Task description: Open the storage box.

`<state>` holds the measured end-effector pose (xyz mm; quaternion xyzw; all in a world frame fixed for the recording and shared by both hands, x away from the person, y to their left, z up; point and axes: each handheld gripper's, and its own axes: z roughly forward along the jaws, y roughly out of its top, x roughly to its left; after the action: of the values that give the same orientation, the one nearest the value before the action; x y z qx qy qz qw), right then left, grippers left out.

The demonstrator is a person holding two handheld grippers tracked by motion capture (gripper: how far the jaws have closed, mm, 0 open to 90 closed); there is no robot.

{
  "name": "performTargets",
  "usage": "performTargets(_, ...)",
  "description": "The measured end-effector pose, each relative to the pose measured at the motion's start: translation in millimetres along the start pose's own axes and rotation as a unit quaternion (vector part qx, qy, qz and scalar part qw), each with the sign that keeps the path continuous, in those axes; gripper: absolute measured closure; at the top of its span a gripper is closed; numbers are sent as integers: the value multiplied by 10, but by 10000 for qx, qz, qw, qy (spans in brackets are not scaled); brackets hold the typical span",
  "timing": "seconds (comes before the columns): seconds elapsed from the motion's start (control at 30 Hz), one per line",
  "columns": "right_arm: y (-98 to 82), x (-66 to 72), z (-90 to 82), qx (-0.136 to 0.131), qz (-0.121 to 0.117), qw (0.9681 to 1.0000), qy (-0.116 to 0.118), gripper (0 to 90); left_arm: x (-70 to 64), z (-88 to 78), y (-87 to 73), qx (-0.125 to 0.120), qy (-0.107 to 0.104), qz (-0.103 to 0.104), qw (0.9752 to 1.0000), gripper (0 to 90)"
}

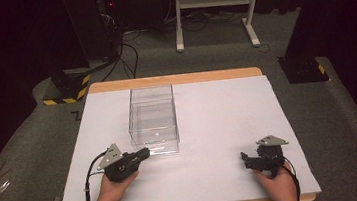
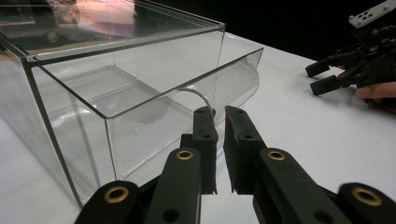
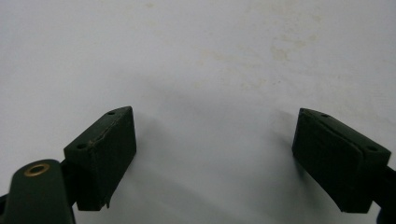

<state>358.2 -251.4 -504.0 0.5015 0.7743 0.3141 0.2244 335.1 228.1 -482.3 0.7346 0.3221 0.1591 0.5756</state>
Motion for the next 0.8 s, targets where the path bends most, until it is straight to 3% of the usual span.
performTargets(0.33, 1, -1, -1, 9, -2, 10000, 3, 138, -96, -80, -39, 35, -105, 69, 9999, 840)
performTargets(0.5, 1, -1, -1, 10, -1, 10000, 4, 138, -196, -110, -45, 142, -166, 220, 9995, 846)
performTargets(0.8, 1, -1, -1, 10, -1, 10000, 4, 138, -275, -198, -77, 207, -302, 237, 9990, 849)
